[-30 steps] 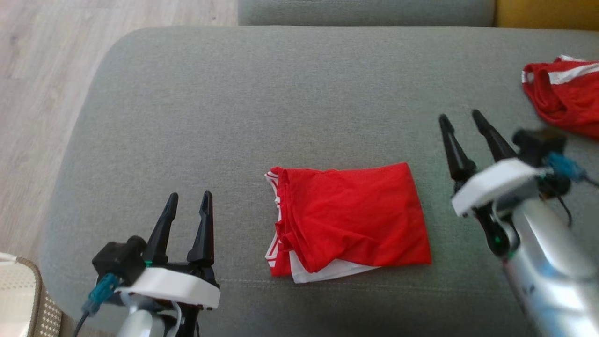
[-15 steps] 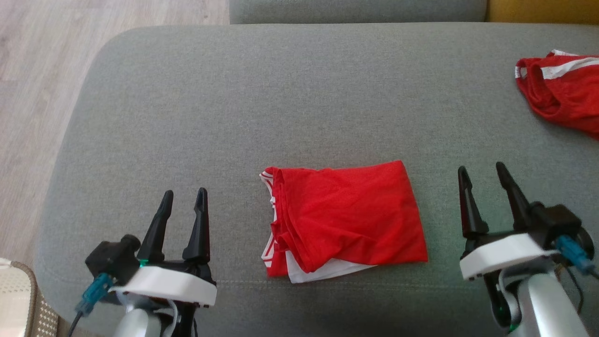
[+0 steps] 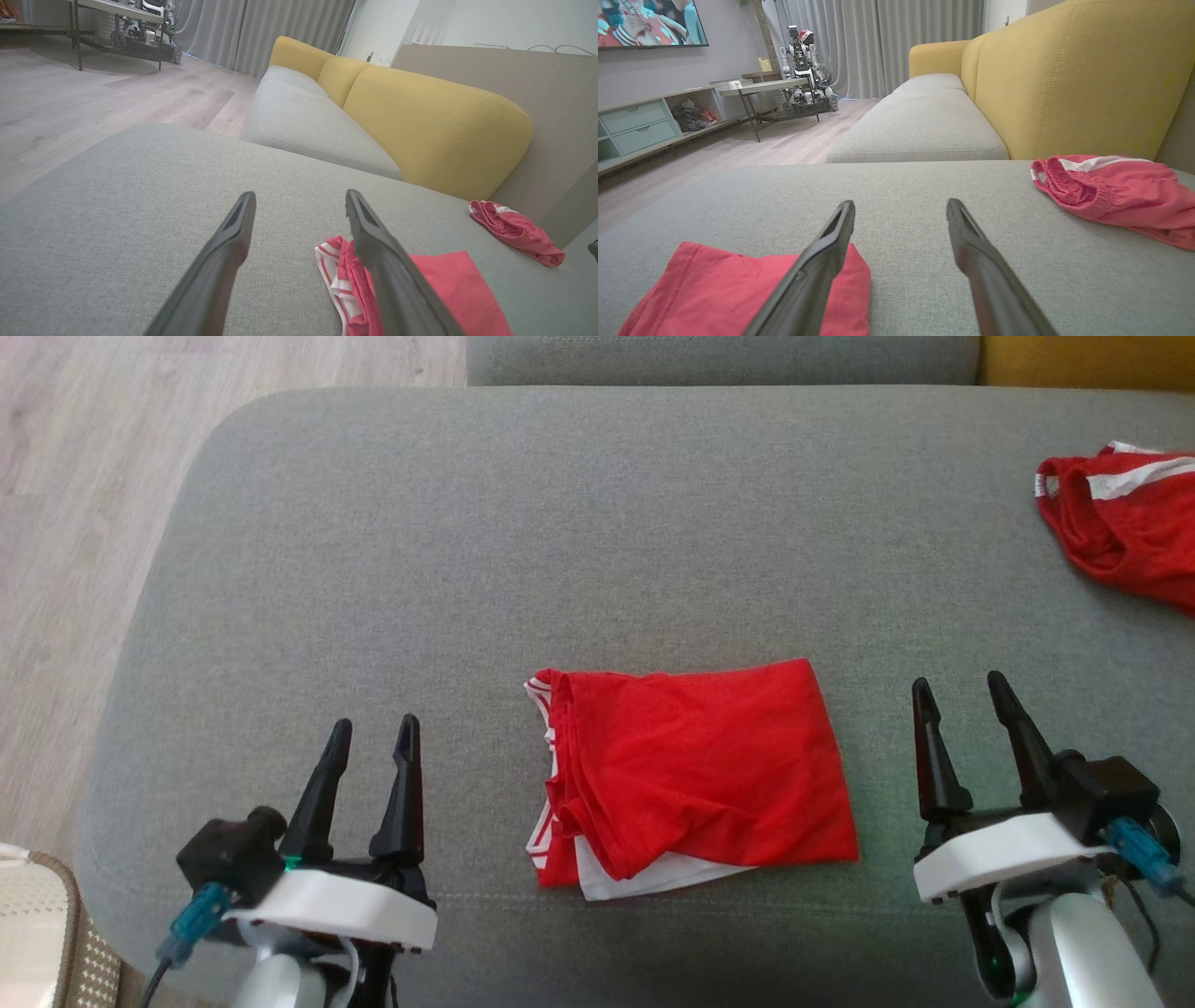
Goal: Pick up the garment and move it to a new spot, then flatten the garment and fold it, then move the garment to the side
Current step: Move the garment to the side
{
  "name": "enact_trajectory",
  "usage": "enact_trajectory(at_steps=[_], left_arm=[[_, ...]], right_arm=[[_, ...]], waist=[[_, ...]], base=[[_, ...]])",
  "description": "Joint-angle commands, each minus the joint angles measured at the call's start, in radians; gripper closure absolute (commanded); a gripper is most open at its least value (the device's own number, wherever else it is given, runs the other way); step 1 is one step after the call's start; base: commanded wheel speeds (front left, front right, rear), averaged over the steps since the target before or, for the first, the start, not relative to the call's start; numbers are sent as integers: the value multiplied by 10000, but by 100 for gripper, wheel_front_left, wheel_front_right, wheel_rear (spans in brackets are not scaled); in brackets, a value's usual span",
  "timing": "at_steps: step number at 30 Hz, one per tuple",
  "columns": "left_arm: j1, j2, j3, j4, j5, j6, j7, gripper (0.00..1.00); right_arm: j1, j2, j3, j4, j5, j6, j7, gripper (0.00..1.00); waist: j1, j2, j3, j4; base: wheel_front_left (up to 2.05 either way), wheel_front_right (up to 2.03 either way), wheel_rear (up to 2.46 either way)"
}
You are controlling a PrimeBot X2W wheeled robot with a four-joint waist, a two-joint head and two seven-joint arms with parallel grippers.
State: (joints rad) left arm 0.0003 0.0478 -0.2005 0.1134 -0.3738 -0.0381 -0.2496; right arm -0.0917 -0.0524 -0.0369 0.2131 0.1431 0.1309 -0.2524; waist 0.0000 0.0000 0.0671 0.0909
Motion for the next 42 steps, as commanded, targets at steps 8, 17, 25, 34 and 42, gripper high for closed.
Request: enact_trajectory(at_steps=[8, 17, 25, 34, 42], left_arm=[[-265, 24, 225, -255, 24, 0, -122, 0], [-494, 24, 87, -182, 33, -45, -122, 0], [-574, 24, 114, -181, 101, -64, -122, 0], [-633, 24, 125, -190, 221, -71, -122, 0], [-643, 24, 88, -180, 315, -102, -122, 0]], right_arm=[[-296, 18, 431, 384, 605, -2, -93, 0], [-1020, 20, 1304, 2375, 2263, -2, 579, 0], [-1525, 21, 1820, 3632, 2854, -2, 860, 0], [-2038, 0, 2434, 4392, 2538, -2, 553, 100], [-2411, -329, 2743, 4554, 1237, -2, 99, 100]], waist=[[0, 0, 93, 96], [0, 0, 549, 422], [0, 0, 667, 712], [0, 0, 780, 752], [0, 0, 679, 530]], base=[[0, 0, 0], [0, 0, 0], [0, 0, 0], [0, 0, 0], [0, 0, 0]])
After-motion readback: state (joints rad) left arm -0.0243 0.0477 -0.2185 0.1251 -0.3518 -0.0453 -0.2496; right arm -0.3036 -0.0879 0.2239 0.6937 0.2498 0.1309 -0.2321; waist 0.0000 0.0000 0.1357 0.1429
